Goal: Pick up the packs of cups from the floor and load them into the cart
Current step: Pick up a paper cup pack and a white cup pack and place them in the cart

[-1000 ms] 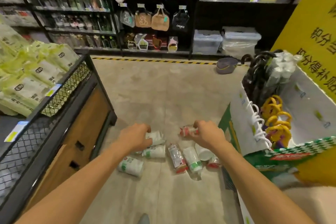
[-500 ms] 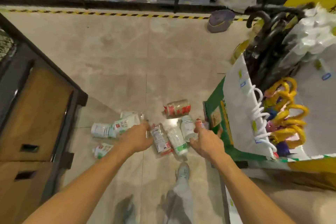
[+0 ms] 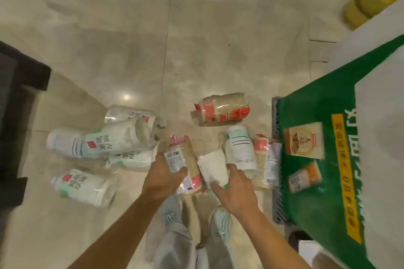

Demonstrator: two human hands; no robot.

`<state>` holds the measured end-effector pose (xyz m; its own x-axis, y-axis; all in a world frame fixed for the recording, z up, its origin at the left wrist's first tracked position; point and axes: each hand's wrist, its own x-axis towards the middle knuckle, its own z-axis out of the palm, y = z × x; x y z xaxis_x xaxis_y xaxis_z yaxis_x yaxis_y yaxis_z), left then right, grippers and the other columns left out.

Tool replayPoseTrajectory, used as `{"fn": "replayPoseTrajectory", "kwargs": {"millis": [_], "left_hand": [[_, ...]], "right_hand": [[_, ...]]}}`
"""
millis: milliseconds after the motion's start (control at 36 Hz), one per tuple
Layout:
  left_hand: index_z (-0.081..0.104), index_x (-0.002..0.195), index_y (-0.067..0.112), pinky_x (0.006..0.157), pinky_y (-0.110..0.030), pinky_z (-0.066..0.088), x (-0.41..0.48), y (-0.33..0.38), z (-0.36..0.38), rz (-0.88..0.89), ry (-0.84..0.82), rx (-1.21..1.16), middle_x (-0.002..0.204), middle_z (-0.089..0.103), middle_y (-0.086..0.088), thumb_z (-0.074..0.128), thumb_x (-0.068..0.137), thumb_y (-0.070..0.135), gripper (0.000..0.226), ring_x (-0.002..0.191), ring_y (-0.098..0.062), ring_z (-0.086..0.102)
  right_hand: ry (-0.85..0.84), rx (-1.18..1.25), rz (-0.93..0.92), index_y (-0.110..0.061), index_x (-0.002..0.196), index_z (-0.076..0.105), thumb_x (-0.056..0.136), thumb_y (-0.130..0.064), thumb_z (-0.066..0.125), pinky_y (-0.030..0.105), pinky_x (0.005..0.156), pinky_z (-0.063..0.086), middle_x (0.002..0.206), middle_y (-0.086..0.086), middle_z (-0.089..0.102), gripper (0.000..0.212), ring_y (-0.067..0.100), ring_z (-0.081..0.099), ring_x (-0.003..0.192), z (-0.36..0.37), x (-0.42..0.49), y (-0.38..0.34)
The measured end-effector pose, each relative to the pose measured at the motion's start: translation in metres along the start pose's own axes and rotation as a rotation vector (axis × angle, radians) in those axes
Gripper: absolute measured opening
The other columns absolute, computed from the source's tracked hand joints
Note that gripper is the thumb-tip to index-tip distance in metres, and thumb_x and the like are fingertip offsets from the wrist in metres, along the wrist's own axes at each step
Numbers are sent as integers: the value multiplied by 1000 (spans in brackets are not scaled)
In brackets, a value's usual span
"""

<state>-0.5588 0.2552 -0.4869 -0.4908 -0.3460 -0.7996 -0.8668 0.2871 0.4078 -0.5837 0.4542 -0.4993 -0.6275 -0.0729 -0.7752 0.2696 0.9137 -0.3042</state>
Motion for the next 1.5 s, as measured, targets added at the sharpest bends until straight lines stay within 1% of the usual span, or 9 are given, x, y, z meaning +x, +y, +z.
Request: {"fn": "replayPoseTrajectory", "kwargs": {"millis": [167, 250, 361, 500, 667, 917, 1083, 1306, 1500], "left_hand": [[59, 119, 26, 82, -46, 60, 166, -82, 84, -28, 71, -123, 108, 72, -1, 78, 55, 64, 77, 97, -23, 71], [41, 142, 19, 98, -52, 50, 196, -89, 117, -180, 135, -87, 135, 54, -12, 76, 47, 79, 118, 121, -34, 56], [-1, 155, 14, 107, -65, 35, 210, -91, 148, -277, 341, -70, 153, 24, -21, 85, 57, 61, 139, 139, -46, 29], [2, 155, 13, 100, -61, 42, 213, -108, 160, -174, 444, -30, 147, 32, -20, 82, 64, 62, 131, 130, -46, 41], [13, 150, 12, 99, -60, 46, 181, -93, 132, -108, 420, -114, 144, 37, -21, 87, 66, 46, 117, 125, -45, 48], [18, 145, 30, 95, -56, 49, 58, -11, 21, -13, 431, -318, 140, 44, -10, 91, 63, 40, 111, 121, -35, 53], [22, 138, 48, 95, -56, 52, -60, 55, -100, 101, 480, -541, 132, 55, -2, 90, 47, 59, 115, 114, -28, 62], [21, 143, 35, 102, -43, 49, -276, 130, -252, 333, 706, -566, 135, 53, 2, 95, 55, 45, 115, 119, -20, 58], [18, 147, 31, 107, -45, 46, -442, 99, -323, 369, 1054, -593, 144, 45, -1, 92, 56, 52, 119, 129, -20, 51]], "right_hand": [[46, 60, 90, -10, 151, 33, 87, -50, 74, 42, 108, 43, 144, 12, 47, 86, 32, 45, 135, 88, 134, 28], [148, 32, 102, -2, 152, 32, 77, -55, 81, 44, 115, 34, 148, 19, 43, 104, 39, 41, 137, 130, 176, 43], [264, -77, 117, 5, 157, 21, 64, -66, 84, 46, 119, 23, 158, 24, 34, 133, 42, 35, 142, 162, 203, 50], [422, -128, 98, 5, 141, 42, 49, -72, 88, 50, 96, 49, 126, 25, 60, 128, 44, 60, 113, 174, 208, 53], [373, -8, 76, 3, 149, 35, 60, -62, 91, 48, 109, 43, 140, 25, 53, 124, 43, 52, 128, 139, 182, 41], [419, 164, -69, -12, 146, 37, 57, -56, 94, 48, 108, 46, 136, 10, 58, 115, 31, 52, 128, 2, 79, -53], [469, 290, -260, -18, 148, 37, 52, -64, 90, 48, 105, 49, 137, 4, 57, 119, 27, 53, 126, -112, -43, -153], [474, 356, -572, -29, 132, 45, 45, -72, 83, 45, 96, 54, 124, -6, 63, 104, 22, 60, 116, -229, -249, -280], [381, 352, -914, -25, 126, 51, 44, -65, 87, 43, 91, 56, 117, -4, 66, 98, 22, 65, 109, -249, -397, -356]]}}
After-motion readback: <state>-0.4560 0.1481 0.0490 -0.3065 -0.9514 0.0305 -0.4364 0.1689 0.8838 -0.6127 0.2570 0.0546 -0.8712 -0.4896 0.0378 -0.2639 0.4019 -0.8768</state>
